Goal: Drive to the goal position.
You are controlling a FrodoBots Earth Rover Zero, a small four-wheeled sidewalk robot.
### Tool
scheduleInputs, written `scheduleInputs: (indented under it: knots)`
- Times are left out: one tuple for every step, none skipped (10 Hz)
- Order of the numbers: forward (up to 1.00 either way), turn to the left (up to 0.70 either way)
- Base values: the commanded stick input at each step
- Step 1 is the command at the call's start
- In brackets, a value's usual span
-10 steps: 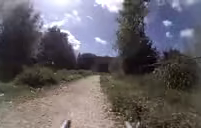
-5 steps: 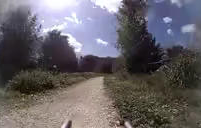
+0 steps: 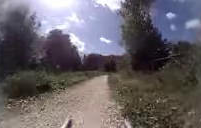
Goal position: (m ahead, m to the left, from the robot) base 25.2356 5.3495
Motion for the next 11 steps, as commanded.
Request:
scheduleInputs:
  knots:
    - [0.85,0.00]
    - [0.85,0.00]
    - [0.85,0.00]
    - [0.85,0.00]
    - [0.85,0.00]
    - [0.85,0.00]
    - [0.85,0.00]
    - [0.85,0.00]
    - [0.85,0.00]
    - [0.85,0.00]
    - [0.85,0.00]
